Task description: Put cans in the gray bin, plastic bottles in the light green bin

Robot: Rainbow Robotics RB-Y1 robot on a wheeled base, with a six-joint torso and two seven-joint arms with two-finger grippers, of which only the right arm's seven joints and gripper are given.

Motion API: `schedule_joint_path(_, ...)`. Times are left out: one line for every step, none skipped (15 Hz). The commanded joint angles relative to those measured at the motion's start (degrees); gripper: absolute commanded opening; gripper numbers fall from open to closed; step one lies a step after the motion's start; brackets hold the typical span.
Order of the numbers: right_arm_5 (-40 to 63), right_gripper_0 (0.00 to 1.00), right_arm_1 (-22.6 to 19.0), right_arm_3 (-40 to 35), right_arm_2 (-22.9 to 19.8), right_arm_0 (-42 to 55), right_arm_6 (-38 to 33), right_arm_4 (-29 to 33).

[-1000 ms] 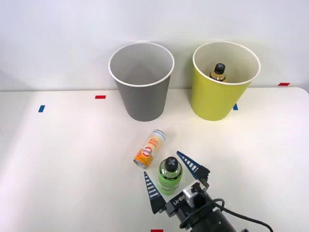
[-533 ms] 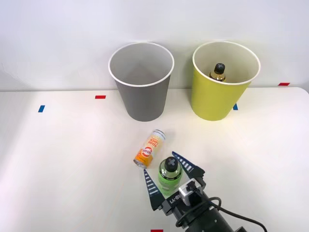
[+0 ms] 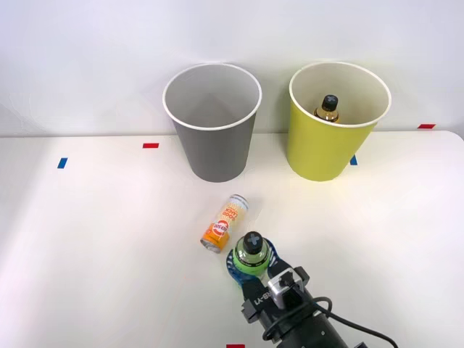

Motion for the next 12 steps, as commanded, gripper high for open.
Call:
schedule_joint_path(-0.28, 0.00, 1.08, 0.00, -1.03, 1.03, 0.10, 0.49)
schedule_joint_path(-0.54, 0.00, 1.08, 0.00, -1.12, 1.29, 0.10, 0.75)
schedule_joint_path(-1.07, 0.00, 1.08, 0.00, -1.21, 1.56, -0.08, 1.19)
schedule_joint_path(-1.60, 0.00, 1.25, -0.09, -1.30, 1.82, -0.16, 1.63)
schedule_joint_path(-1.95, 0.00, 1.52, -0.35, -1.83, 2.17, -0.43, 2.51)
schedule_joint_path(-1.95, 0.00, 1.69, -1.14, -2.53, 2.79, -0.52, 2.68)
schedule_joint_path(-1.16, 0.00, 2.05, -2.72, -3.41, 3.32, -0.60, 2.95)
schedule_joint_path(2.45, 0.00, 2.31, -5.45, -5.34, 4.02, -0.69, 2.95)
schedule_joint_path(5.61, 0.00, 2.48, -8.17, -7.36, 4.63, -0.69, 2.95)
schedule_joint_path(7.45, 0.00, 2.84, -10.19, -8.68, 4.81, -0.95, 2.77)
schedule_joint_path(10.36, 0.00, 3.54, -12.92, -10.79, 4.90, -1.22, 1.63)
schedule_joint_path(13.08, 0.00, 4.68, -15.47, -12.90, 4.81, -1.22, -0.04)
